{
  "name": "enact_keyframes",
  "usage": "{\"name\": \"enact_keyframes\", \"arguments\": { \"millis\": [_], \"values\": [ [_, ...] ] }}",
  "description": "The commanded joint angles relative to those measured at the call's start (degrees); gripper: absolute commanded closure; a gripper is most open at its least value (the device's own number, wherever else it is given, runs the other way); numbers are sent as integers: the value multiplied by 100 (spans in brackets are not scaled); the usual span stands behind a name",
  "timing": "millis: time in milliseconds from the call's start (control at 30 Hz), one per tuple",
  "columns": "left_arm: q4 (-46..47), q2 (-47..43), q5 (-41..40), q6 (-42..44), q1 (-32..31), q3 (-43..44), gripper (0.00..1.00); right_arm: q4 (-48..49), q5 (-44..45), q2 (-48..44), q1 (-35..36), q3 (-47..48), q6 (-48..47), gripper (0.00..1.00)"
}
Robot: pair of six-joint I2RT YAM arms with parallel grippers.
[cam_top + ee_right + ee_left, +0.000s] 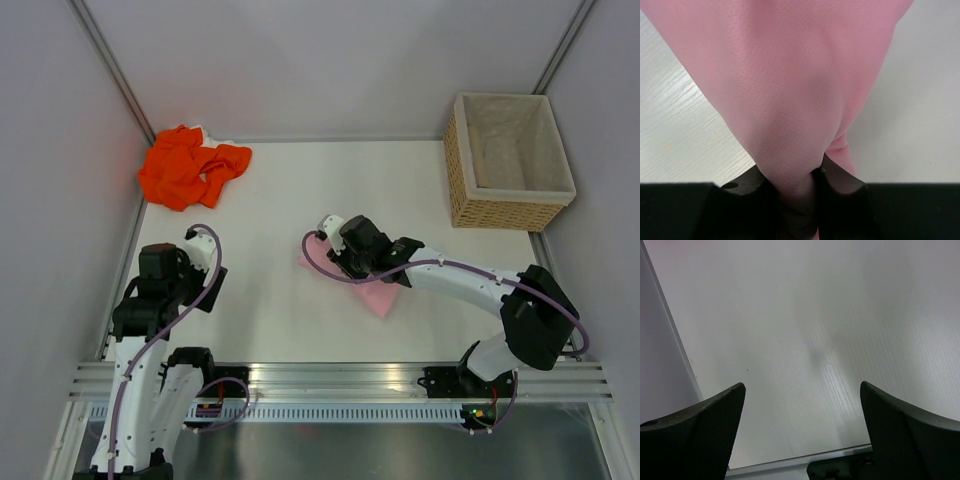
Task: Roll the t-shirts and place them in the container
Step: Place the rolled tshirt into the container
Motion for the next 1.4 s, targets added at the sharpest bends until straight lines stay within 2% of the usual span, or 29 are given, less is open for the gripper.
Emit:
{"name": "enact_keyframes", "arguments": {
  "millis": [0, 300, 600, 767, 900, 1000, 1133, 1267, 1367],
  "values": [
    [-190, -129, -121, -122, 29, 112, 0, 184, -8, -352, -100, -103, 226, 100],
    [-243, -209, -121, -140, 29, -11, 0, -158, 18, -800, -276, 169, 305, 100],
    [-155, 309, 81, -157, 29, 418, 0, -589, 54, -968, -908, 1117, -19, 100],
    [-50, 634, 309, 35, 21, 876, 0, -782, -8, -670, -1681, 2075, -178, 100],
    [82, 1265, 625, 168, 21, 1254, 0, -871, -17, -353, -2446, 3102, -161, 100],
    [310, 1644, 845, 282, 29, 1570, 0, -634, 185, -203, -3087, 3394, -82, 100],
    [408, 2206, 1521, 773, 29, 1939, 0, -29, 668, -11, -3631, 3562, -29, 100],
    [460, 2900, 1558, 1502, 29, 2413, 1, 315, 949, 394, -4169, 3817, -2, 100],
    [461, 3637, 1575, 1461, 29, 2800, 2, 264, 1064, 885, -4547, 4412, -20, 100]
  ]
}}
